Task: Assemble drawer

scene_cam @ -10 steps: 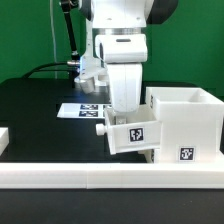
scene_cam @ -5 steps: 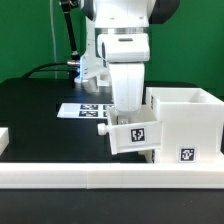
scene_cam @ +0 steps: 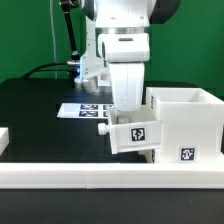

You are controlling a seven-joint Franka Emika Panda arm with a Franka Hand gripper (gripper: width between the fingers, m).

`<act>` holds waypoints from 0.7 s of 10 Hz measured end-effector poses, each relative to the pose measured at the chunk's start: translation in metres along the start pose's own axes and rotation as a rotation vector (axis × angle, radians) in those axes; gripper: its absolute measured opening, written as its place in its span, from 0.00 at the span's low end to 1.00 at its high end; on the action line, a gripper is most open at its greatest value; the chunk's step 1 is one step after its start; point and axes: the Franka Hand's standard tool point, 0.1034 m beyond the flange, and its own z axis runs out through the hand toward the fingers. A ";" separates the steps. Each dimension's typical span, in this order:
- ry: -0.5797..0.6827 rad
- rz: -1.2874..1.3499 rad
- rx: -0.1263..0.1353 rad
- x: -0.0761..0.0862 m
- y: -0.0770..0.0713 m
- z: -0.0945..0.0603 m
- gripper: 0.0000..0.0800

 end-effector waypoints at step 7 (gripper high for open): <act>-0.027 -0.001 -0.008 -0.001 0.007 -0.035 0.80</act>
Offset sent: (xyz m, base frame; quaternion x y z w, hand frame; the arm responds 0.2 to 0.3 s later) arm -0.0004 0.0046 0.0120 0.0170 -0.0039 0.0108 0.9998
